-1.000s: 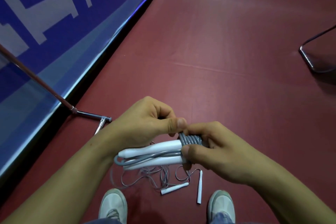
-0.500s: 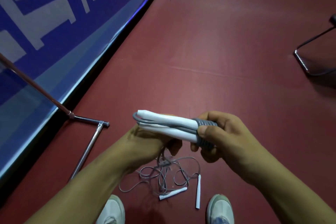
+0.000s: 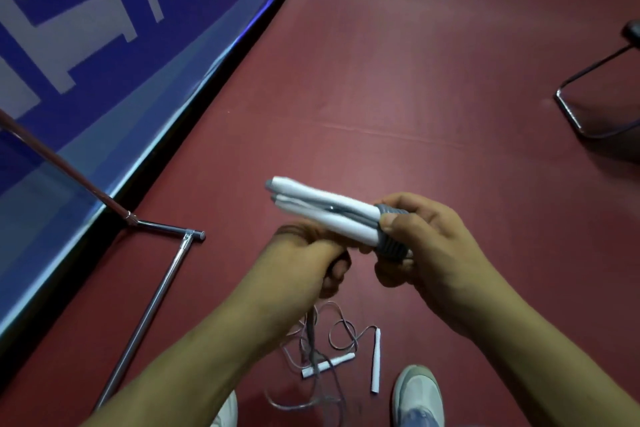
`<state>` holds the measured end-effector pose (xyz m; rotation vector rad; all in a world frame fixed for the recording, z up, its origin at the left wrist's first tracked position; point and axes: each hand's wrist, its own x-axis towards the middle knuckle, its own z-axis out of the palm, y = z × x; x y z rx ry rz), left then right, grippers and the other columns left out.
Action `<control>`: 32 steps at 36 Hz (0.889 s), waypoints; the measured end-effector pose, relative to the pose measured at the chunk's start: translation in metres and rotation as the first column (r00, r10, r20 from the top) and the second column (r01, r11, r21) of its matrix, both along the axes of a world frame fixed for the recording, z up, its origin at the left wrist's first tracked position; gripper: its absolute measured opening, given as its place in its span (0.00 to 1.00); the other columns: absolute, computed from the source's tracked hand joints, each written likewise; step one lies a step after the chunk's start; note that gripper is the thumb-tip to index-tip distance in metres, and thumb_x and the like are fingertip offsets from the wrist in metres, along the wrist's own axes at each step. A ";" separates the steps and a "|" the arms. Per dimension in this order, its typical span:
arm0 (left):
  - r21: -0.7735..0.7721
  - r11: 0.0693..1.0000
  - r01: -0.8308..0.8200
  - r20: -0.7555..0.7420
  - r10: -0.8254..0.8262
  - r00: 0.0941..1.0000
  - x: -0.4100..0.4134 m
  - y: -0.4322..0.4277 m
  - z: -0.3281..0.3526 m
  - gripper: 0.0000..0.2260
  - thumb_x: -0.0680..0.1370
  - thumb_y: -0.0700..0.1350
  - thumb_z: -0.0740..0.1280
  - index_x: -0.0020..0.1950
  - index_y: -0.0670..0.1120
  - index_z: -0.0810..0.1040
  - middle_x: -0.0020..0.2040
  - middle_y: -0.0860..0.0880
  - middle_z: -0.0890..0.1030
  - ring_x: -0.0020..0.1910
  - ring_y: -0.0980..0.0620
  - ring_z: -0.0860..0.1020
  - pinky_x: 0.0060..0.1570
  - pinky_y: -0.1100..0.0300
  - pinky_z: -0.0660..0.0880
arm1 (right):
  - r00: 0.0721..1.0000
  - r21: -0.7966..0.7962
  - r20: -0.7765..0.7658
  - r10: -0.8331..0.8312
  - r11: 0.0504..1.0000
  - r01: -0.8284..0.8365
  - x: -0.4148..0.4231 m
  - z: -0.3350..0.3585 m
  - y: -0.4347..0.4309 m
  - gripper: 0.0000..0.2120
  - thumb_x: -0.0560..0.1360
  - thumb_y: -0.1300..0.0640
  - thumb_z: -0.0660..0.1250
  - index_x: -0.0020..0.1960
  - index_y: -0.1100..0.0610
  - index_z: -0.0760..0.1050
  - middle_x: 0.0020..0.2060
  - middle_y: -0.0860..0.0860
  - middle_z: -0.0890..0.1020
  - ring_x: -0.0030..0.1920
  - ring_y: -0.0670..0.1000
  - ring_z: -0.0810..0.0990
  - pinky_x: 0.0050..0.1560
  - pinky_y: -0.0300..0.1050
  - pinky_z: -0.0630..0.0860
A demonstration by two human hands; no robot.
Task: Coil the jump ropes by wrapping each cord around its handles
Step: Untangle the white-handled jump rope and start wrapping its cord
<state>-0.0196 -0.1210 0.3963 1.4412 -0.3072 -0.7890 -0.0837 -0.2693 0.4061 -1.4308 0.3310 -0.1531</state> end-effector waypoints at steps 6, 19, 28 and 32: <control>0.121 0.986 -0.111 0.303 0.070 0.950 -0.001 0.003 0.005 0.06 0.75 0.42 0.74 0.49 0.48 0.80 0.30 0.52 0.79 0.26 0.57 0.73 0.30 0.64 0.68 | 0.999 0.107 -0.003 -0.051 0.993 0.051 0.001 0.006 -0.002 0.15 0.68 0.57 0.61 0.48 0.68 0.74 0.27 0.51 0.76 0.22 0.48 0.66 0.27 0.44 0.67; 0.269 0.963 -0.001 0.210 -0.057 0.976 0.000 0.009 -0.004 0.14 0.83 0.45 0.66 0.39 0.43 0.80 0.33 0.45 0.82 0.31 0.49 0.79 0.39 0.54 0.77 | 0.990 -0.013 -0.113 -0.085 0.996 0.084 0.004 -0.011 0.001 0.08 0.82 0.60 0.64 0.55 0.65 0.76 0.33 0.52 0.76 0.29 0.50 0.71 0.32 0.43 0.73; 0.181 0.980 0.081 0.034 -0.088 0.996 -0.002 0.014 0.005 0.13 0.85 0.41 0.61 0.47 0.38 0.81 0.30 0.44 0.79 0.29 0.48 0.78 0.38 0.55 0.75 | 0.998 -0.318 -0.032 -0.051 0.947 0.039 0.002 -0.020 -0.004 0.10 0.78 0.51 0.70 0.55 0.55 0.74 0.35 0.49 0.79 0.33 0.50 0.73 0.36 0.49 0.71; 0.262 0.946 0.191 0.051 -0.211 0.976 0.008 0.022 0.011 0.08 0.80 0.42 0.69 0.44 0.38 0.82 0.30 0.44 0.78 0.32 0.47 0.76 0.39 0.53 0.74 | 0.998 -0.680 -0.018 -0.061 0.732 0.033 0.002 -0.026 -0.013 0.07 0.79 0.53 0.70 0.53 0.53 0.74 0.39 0.46 0.78 0.36 0.43 0.75 0.38 0.35 0.69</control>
